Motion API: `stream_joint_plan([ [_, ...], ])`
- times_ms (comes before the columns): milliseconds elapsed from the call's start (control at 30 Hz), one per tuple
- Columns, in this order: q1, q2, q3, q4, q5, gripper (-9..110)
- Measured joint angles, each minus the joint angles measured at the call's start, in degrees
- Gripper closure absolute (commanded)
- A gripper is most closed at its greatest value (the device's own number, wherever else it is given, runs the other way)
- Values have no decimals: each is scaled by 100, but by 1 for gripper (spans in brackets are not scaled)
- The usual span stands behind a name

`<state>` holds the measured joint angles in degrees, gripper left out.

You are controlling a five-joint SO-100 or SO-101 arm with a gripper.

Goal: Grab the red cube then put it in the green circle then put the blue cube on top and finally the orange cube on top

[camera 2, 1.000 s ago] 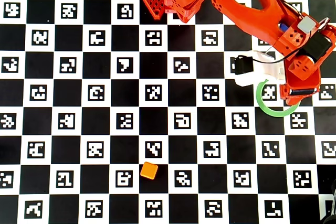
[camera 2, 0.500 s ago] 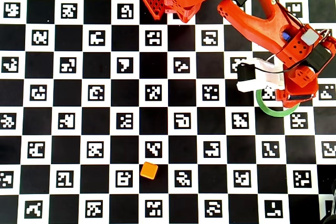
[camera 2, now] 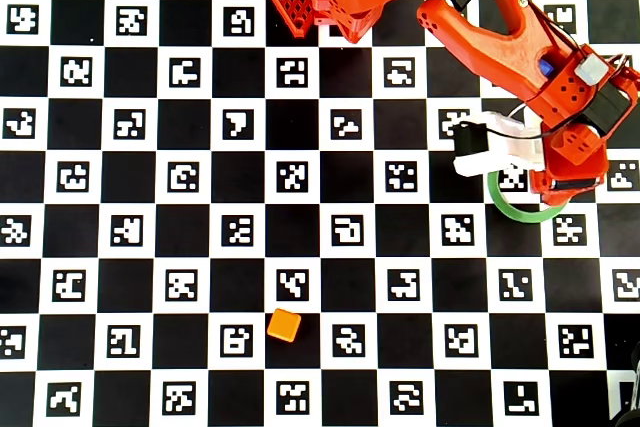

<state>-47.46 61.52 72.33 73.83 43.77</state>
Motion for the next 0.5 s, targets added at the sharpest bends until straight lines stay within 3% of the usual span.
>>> stream_joint_plan([
  [500, 0, 0, 325, -229, 0, 97],
])
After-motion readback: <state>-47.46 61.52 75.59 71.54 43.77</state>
